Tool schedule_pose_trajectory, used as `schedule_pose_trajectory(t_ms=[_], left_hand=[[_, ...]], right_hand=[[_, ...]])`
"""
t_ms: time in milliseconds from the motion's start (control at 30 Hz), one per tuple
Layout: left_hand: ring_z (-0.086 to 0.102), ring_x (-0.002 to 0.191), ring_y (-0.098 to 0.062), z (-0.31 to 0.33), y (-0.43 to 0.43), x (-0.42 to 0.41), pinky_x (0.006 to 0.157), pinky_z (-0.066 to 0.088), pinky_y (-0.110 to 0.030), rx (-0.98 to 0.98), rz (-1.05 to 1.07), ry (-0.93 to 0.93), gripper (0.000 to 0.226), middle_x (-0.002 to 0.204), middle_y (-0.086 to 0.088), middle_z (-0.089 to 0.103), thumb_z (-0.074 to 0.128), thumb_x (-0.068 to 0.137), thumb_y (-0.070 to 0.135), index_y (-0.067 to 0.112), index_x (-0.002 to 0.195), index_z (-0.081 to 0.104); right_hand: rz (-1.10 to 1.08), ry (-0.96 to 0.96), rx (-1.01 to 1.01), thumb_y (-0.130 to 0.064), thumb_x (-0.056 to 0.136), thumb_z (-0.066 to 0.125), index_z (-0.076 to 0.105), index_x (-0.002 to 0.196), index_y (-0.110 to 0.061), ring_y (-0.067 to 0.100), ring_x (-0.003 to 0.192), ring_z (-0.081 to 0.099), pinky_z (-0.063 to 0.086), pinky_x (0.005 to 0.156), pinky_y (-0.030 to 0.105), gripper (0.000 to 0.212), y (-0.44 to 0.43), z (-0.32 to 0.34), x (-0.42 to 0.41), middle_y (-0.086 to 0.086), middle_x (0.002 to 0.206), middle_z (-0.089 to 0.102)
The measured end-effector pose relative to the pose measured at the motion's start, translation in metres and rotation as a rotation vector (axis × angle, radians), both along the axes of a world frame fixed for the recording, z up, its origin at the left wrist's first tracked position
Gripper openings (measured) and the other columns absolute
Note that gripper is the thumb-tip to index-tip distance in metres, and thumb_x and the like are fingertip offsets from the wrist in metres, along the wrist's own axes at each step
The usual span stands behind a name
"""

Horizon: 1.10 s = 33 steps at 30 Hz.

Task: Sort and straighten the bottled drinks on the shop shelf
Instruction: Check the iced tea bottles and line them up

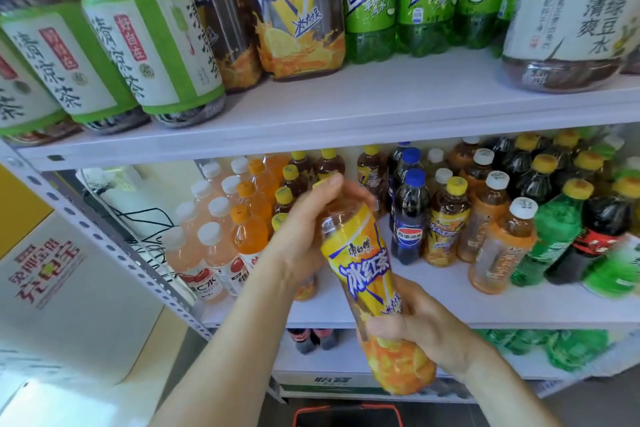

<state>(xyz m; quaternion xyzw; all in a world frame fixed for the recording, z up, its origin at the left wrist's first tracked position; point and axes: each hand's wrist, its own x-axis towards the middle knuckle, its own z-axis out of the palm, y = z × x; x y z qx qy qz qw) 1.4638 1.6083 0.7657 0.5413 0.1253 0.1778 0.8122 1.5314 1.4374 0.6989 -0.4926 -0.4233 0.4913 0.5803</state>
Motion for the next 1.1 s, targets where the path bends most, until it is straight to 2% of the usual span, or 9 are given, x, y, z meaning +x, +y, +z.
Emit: schedule_pose_trajectory(t_ms=[133, 267, 367, 467, 600, 700, 833, 933, 1100], left_hand=[[0.069, 0.082, -0.028, -0.009, -0.017, 0.005, 0.076, 0.056, -0.037, -0.158, -0.104, -0.13, 0.024, 0.085, -0.013, 0.07, 0.075, 0.075, 0.033, 0.01, 0.077, 0.069], [0.07, 0.078, -0.027, -0.001, -0.018, 0.006, 0.069, 0.056, -0.036, -0.054, 0.201, -0.009, 0.023, 0.084, -0.015, 0.072, 0.067, 0.08, 0.034, 0.015, 0.067, 0.07], [0.068, 0.075, -0.025, 0.001, -0.017, 0.004, 0.074, 0.055, -0.041, -0.101, 0.423, 0.054, 0.029, 0.086, -0.014, 0.073, 0.068, 0.085, 0.032, 0.017, 0.06, 0.071], [0.067, 0.085, -0.029, -0.002, -0.019, 0.0, 0.086, 0.054, -0.048, -0.134, 0.444, 0.061, 0.024, 0.095, -0.014, 0.074, 0.068, 0.086, 0.033, 0.011, 0.079, 0.073], [0.063, 0.102, -0.037, -0.011, -0.024, -0.007, 0.1, 0.045, -0.059, -0.068, 0.222, -0.034, 0.06, 0.115, -0.021, 0.066, 0.078, 0.072, 0.03, 0.002, 0.122, 0.061], [0.065, 0.101, -0.033, -0.016, -0.027, -0.007, 0.092, 0.05, -0.053, -0.041, 0.092, -0.128, 0.07, 0.116, -0.015, 0.067, 0.088, 0.063, 0.024, 0.011, 0.126, 0.06], [0.071, 0.087, -0.024, -0.023, -0.034, -0.006, 0.073, 0.056, -0.04, 0.002, 0.217, -0.117, 0.041, 0.101, -0.006, 0.073, 0.084, 0.063, 0.022, 0.025, 0.103, 0.072], [0.071, 0.085, -0.026, -0.026, -0.04, -0.01, 0.062, 0.057, -0.033, 0.073, 0.337, -0.075, 0.056, 0.101, -0.008, 0.073, 0.086, 0.064, 0.027, 0.018, 0.115, 0.066], [0.067, 0.108, -0.035, -0.026, -0.049, -0.014, 0.096, 0.051, -0.057, 0.178, 0.461, -0.036, 0.07, 0.115, -0.011, 0.07, 0.091, 0.061, 0.039, 0.021, 0.121, 0.06]], right_hand=[[0.102, 0.193, -0.036, -0.026, 0.074, 0.07, 0.068, 0.112, -0.021, 0.025, 0.078, 0.064, 0.052, 0.07, 0.032, 0.039, -0.009, 0.0, -0.001, 0.012, 0.088, 0.068], [-0.152, 0.214, -0.064, -0.031, 0.065, 0.076, 0.067, 0.116, -0.026, 0.025, 0.094, 0.068, 0.055, 0.081, 0.039, 0.052, -0.021, -0.009, 0.006, 0.008, 0.109, 0.071], [-0.35, 0.043, -0.064, -0.034, 0.06, 0.085, 0.056, 0.124, -0.039, 0.023, 0.102, 0.068, 0.058, 0.08, 0.037, 0.07, -0.033, -0.011, 0.009, 0.001, 0.116, 0.067], [-0.407, 0.029, -0.021, -0.037, 0.062, 0.084, 0.056, 0.123, -0.037, 0.027, 0.093, 0.069, 0.056, 0.069, 0.034, 0.067, -0.038, -0.009, 0.007, 0.008, 0.11, 0.067], [-0.25, 0.665, -0.015, -0.038, 0.05, 0.091, 0.067, 0.114, -0.018, 0.043, 0.073, 0.069, 0.055, 0.047, 0.039, 0.072, -0.037, -0.011, 0.003, 0.029, 0.1, 0.066], [-0.16, 0.906, -0.07, -0.037, 0.046, 0.093, 0.07, 0.112, -0.003, 0.041, 0.065, 0.069, 0.053, 0.036, 0.034, 0.078, -0.039, -0.011, 0.001, 0.031, 0.097, 0.067], [-0.184, 0.853, -0.128, -0.04, 0.065, 0.076, 0.071, 0.109, 0.001, 0.038, 0.081, 0.071, 0.056, 0.044, 0.036, 0.061, -0.043, -0.016, 0.003, 0.03, 0.103, 0.069], [-0.362, 0.7, -0.092, -0.033, 0.069, 0.072, 0.069, 0.114, -0.01, 0.034, 0.086, 0.071, 0.057, 0.055, 0.045, 0.05, -0.042, -0.021, 0.007, 0.024, 0.113, 0.068], [-0.43, 0.465, 0.023, -0.012, 0.066, 0.077, 0.058, 0.12, -0.032, 0.034, 0.101, 0.067, 0.057, 0.079, 0.051, 0.06, -0.045, -0.02, 0.008, 0.02, 0.119, 0.066]])
